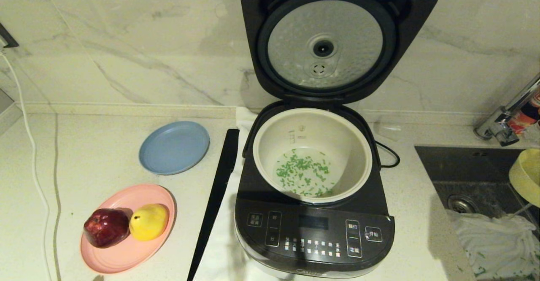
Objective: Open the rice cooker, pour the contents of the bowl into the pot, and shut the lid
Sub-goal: Fill a bowl with water from the tap
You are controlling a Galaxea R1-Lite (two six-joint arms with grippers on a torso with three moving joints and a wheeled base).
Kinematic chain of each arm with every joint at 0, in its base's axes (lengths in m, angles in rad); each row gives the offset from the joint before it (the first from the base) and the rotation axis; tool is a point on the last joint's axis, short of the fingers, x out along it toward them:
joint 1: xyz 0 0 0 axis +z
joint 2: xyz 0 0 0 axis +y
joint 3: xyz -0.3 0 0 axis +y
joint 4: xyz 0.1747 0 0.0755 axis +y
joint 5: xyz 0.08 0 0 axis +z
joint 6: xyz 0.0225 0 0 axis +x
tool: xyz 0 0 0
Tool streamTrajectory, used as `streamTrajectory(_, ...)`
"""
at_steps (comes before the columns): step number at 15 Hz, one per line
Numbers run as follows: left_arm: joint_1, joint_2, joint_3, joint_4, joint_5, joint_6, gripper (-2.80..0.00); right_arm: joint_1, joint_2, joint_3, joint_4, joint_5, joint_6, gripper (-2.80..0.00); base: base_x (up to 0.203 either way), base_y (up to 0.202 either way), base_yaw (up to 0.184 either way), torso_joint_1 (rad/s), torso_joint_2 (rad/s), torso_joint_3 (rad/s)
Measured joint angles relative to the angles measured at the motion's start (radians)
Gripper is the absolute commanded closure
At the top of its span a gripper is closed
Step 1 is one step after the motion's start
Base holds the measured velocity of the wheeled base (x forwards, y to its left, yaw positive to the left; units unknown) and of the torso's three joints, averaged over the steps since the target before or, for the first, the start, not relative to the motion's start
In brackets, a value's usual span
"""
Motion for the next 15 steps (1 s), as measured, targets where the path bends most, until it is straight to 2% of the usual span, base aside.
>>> streamTrajectory(3, 0.000, 0.000, 0.000, 0.000, -0.001, 0.000, 0.00, -0.145, 0.107, 0.019, -0.075, 0.037, -0.043, 0.00, 0.000, 0.000, 0.000, 0.000, 0.00, 0.000)
streamTrajectory(6, 0.000, 0.000, 0.000, 0.000, -0.001, 0.000, 0.00, -0.226, 0.195, 0.018, -0.141, 0.041, -0.068, 0.00, 0.000, 0.000, 0.000, 0.000, 0.00, 0.000)
streamTrajectory(11, 0.000, 0.000, 0.000, 0.000, 0.000, 0.000, 0.00, -0.281, 0.309, 0.014, -0.295, 0.041, -0.067, 0.00, 0.000, 0.000, 0.000, 0.000, 0.00, 0.000)
streamTrajectory(15, 0.000, 0.000, 0.000, 0.000, 0.000, 0.000, 0.00, -0.291, 0.389, -0.041, -0.340, 0.043, -0.056, 0.00, 0.000, 0.000, 0.000, 0.000, 0.00, 0.000)
